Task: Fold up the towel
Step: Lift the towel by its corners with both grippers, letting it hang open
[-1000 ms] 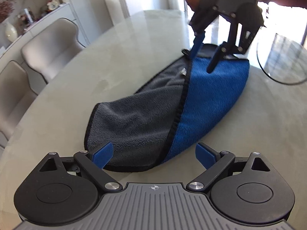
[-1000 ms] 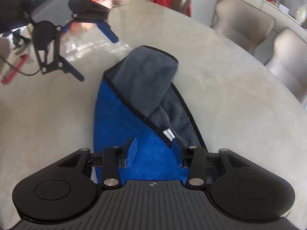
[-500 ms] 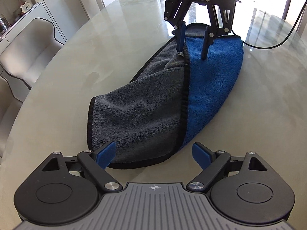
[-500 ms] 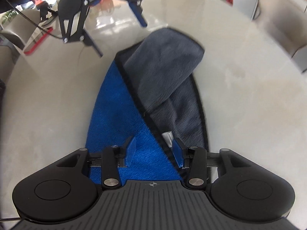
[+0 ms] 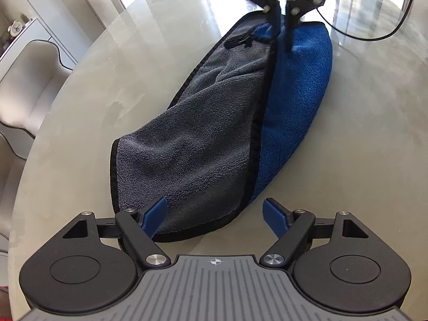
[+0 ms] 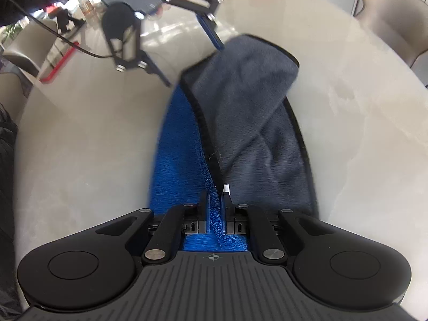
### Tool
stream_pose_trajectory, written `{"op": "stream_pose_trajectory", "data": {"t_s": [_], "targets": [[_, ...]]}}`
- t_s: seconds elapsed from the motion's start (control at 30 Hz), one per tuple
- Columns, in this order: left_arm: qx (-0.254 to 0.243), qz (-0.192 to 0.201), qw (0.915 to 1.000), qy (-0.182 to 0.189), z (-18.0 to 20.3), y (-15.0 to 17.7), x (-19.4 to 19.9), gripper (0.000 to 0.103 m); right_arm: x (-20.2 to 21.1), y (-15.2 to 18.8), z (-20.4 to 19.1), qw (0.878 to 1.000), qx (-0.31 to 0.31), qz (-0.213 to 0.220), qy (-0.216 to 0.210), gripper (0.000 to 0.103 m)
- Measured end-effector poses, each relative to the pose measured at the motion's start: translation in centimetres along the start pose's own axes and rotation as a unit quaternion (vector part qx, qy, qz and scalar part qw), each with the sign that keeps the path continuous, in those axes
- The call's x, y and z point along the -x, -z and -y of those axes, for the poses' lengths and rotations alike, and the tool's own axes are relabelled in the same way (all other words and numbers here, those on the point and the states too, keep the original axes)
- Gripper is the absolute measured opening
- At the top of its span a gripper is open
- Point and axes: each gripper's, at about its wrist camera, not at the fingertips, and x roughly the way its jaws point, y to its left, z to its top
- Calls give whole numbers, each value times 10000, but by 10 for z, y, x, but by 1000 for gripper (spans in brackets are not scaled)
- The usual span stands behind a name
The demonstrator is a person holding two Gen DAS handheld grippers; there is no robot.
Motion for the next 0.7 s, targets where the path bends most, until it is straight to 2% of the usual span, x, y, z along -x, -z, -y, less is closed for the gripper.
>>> {"op": "stream_pose_trajectory", "data": {"t_s": [0.17,0.33,0.37,0.43,0.47,0.5,0.7], "targets": [[-311,8,9995,27,2,-6,-3,68,31,15,-27,9995,-178,167,187,8],[-472,-23,9988,-146,-1,-15,-7,57,64,29,-34,9957,-626,508,448,8],[-494,-54,9986,-161,-2,-18,-9,52,69,31,-34,9948,-682,574,491,8],[-289,-151,9995,31,-10,-23,-11,37,73,31,-34,9932,-798,671,515,8],[-189,-198,9995,122,-15,-26,-12,25,74,30,-34,9925,-828,719,545,8],[-163,-197,9996,105,-16,-28,-11,18,74,30,-34,9917,-859,765,576,8],[-208,-76,9998,-9,-15,-33,1,5,73,30,-31,9881,-984,891,773,8]]}}
